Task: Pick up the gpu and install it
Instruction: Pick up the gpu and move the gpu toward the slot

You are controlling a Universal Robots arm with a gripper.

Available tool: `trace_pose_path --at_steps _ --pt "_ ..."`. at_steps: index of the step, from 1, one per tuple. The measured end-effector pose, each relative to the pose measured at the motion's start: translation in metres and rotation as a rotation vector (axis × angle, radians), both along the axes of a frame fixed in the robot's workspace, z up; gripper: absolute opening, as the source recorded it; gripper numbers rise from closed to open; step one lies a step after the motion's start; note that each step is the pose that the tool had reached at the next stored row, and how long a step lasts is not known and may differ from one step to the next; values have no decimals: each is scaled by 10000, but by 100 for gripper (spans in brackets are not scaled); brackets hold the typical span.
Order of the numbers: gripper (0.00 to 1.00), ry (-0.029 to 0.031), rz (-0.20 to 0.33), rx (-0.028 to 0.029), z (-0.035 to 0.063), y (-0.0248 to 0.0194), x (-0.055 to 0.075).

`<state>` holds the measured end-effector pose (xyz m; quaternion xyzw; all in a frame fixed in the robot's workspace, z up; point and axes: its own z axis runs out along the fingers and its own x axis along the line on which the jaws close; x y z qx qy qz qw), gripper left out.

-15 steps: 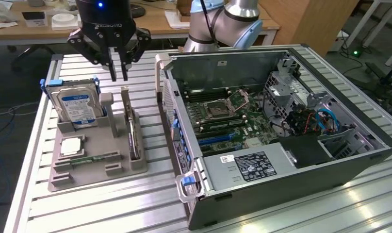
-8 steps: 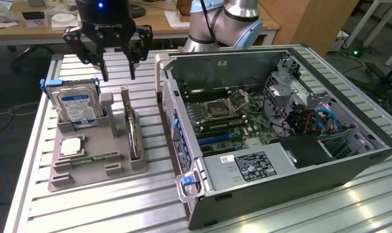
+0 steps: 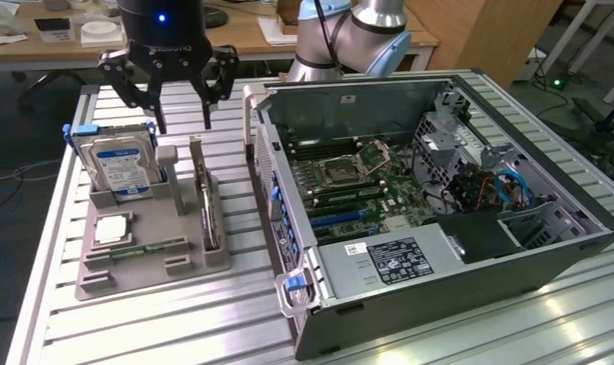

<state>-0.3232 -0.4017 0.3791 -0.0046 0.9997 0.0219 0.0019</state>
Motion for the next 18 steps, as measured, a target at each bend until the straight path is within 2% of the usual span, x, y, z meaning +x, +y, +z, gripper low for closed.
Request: trace_pose_path --at_steps 5,18 --pt "59 1 111 1 -88 -4 0" --pt "59 29 129 -6 -235 -4 0"
